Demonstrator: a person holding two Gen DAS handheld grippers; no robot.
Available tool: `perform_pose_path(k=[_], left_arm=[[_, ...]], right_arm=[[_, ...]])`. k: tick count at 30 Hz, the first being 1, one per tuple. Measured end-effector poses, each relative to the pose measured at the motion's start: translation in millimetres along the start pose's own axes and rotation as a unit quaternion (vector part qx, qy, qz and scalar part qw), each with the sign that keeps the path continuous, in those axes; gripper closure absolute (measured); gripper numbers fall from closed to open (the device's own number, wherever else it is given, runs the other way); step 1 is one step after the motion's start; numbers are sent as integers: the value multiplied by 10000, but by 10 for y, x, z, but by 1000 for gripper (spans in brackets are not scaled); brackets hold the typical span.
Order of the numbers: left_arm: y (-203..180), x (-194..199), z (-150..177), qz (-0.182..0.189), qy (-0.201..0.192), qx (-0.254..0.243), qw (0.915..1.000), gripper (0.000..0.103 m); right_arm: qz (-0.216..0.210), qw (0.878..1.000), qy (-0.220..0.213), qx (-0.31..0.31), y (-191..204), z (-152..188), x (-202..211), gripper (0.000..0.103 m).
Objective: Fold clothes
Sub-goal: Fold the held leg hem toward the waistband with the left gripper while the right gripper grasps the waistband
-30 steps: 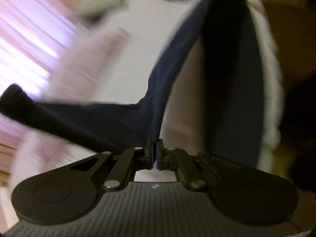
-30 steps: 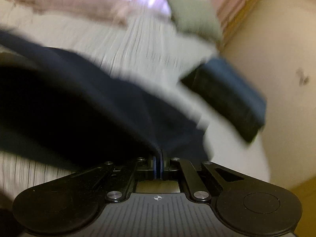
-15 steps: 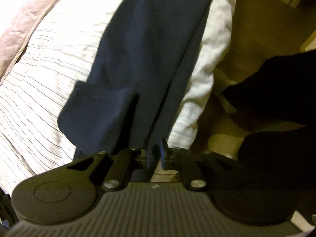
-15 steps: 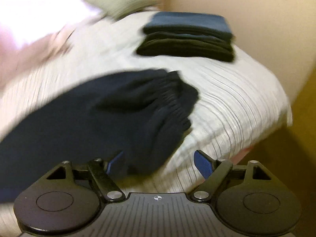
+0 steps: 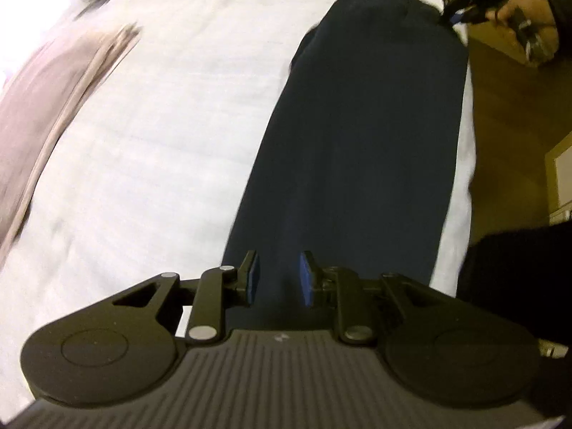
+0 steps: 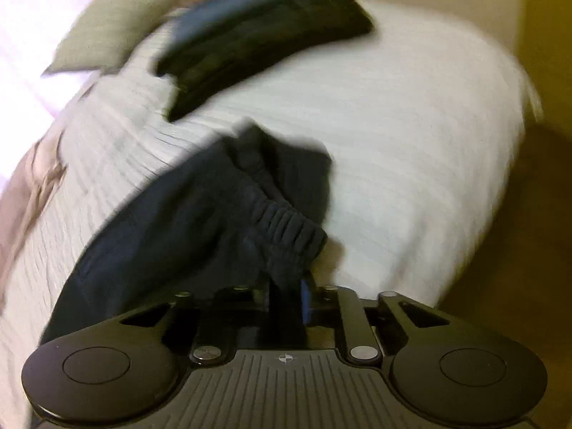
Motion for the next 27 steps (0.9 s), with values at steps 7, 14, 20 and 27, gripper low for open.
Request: perform_pose_path(k=[7, 14, 20, 27], left_arm=[[-116, -378, -623, 332, -27, -186, 9993, 83], [-193, -539, -917, 543, -40, -295, 9981, 79], [-200, -695, -1423, 599, -419, -205, 9971, 74], [-64, -579, -1075, 244, -206, 55, 9995, 71]], right_arm=[[-388, 9954, -351, 803, -68, -388, -182, 91], [-396, 9989, 111, 238, -404, -340, -376, 87], [-373, 9980, 168, 483, -394, -469, -426, 85], [-200, 9983, 321, 435, -411, -404, -431, 74]])
Point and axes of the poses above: each gripper's, at about its wrist camera, not at the fingertips, and x roughly against the way its jaws point, y to its left, z to its underside, the point moved 5 cm from there along -x, roughly the way its jaws point, and after that the axes turned 2 degrees about z, right-handed, at the moved point
